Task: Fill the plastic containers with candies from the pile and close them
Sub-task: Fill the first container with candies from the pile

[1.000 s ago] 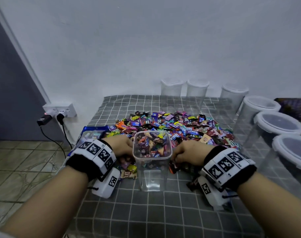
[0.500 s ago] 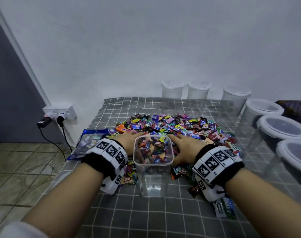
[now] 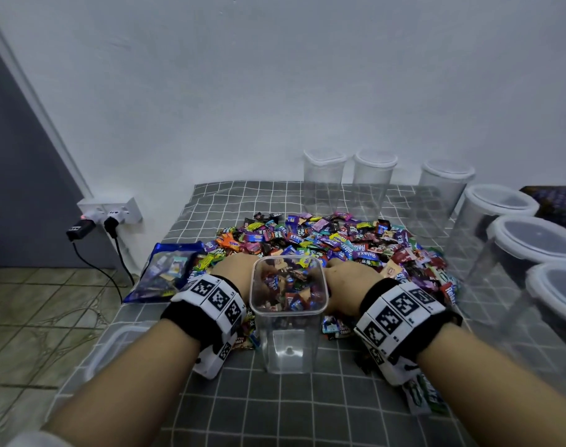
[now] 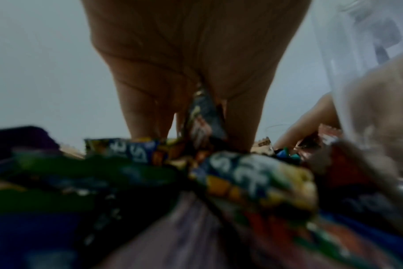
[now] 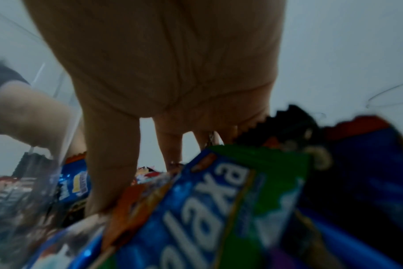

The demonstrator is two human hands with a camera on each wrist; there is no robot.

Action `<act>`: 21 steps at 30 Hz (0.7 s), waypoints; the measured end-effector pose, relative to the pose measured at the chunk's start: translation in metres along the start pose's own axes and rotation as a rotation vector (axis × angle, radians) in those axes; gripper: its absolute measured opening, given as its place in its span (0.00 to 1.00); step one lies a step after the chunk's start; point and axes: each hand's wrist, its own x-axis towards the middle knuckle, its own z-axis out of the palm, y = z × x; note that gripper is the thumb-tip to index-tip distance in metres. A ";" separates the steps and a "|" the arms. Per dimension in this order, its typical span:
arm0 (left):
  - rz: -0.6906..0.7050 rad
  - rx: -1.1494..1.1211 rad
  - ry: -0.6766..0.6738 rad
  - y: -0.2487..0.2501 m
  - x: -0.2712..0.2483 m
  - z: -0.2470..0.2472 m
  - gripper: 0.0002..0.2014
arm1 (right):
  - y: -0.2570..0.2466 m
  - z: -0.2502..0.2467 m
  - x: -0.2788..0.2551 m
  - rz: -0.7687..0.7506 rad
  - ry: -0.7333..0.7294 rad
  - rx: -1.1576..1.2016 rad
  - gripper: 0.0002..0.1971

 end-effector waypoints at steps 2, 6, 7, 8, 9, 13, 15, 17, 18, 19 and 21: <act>-0.006 0.001 0.034 0.003 -0.002 0.001 0.15 | -0.002 -0.001 -0.002 -0.007 0.008 -0.001 0.33; -0.105 -0.035 0.077 0.000 0.004 0.007 0.14 | -0.004 -0.004 -0.004 -0.033 0.065 0.030 0.22; -0.119 -0.038 0.090 0.000 0.004 0.007 0.13 | -0.004 -0.004 -0.005 -0.035 0.075 0.035 0.20; -0.125 -0.036 0.105 -0.001 0.003 0.007 0.13 | -0.005 -0.005 -0.006 -0.038 0.086 0.038 0.19; -0.127 -0.035 0.121 -0.001 0.003 0.007 0.13 | -0.005 -0.005 -0.007 -0.041 0.097 0.036 0.18; -0.116 -0.051 0.188 -0.001 0.000 0.006 0.12 | -0.006 -0.007 -0.008 -0.058 0.152 0.051 0.13; -0.117 -0.088 0.217 -0.001 -0.002 0.006 0.11 | -0.006 -0.006 -0.007 -0.059 0.176 0.072 0.11; -0.118 -0.135 0.241 -0.001 -0.005 0.004 0.10 | -0.005 -0.005 -0.007 -0.054 0.181 0.089 0.10; -0.126 -0.167 0.258 -0.001 -0.007 0.003 0.10 | -0.005 -0.005 -0.007 -0.051 0.184 0.098 0.10; -0.135 -0.201 0.281 0.000 -0.009 0.002 0.09 | -0.005 -0.005 -0.007 -0.047 0.188 0.113 0.09; -0.147 -0.278 0.319 0.001 -0.014 -0.001 0.10 | -0.003 -0.005 -0.007 -0.040 0.203 0.163 0.08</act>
